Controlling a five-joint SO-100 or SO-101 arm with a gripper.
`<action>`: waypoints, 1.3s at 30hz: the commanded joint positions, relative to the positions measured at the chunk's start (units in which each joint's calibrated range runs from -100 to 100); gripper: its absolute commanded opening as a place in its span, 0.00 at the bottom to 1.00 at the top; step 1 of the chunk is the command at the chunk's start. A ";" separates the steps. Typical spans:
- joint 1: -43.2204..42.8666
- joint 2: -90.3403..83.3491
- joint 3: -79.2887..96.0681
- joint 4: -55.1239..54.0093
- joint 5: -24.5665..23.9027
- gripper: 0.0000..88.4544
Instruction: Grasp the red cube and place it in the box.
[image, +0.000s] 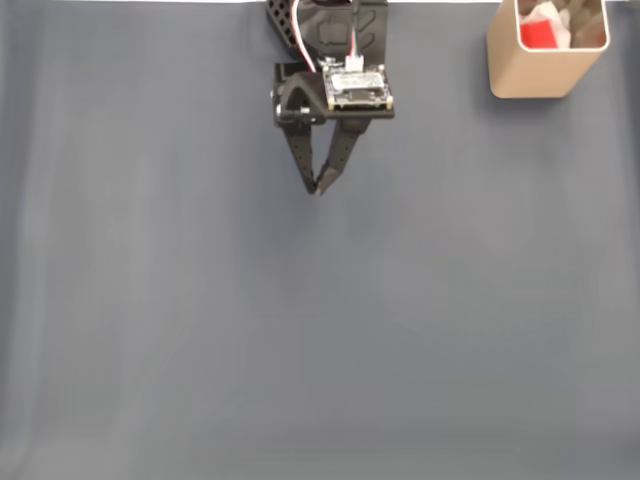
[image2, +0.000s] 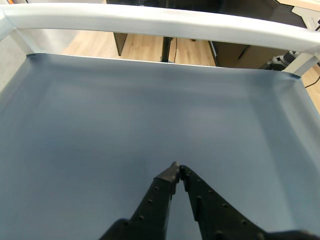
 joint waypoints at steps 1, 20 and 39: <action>0.18 -5.68 4.36 -1.01 -0.34 0.00; -5.43 -16.50 19.31 11.46 -3.42 0.00; -5.07 -16.50 19.40 33.87 -6.25 0.01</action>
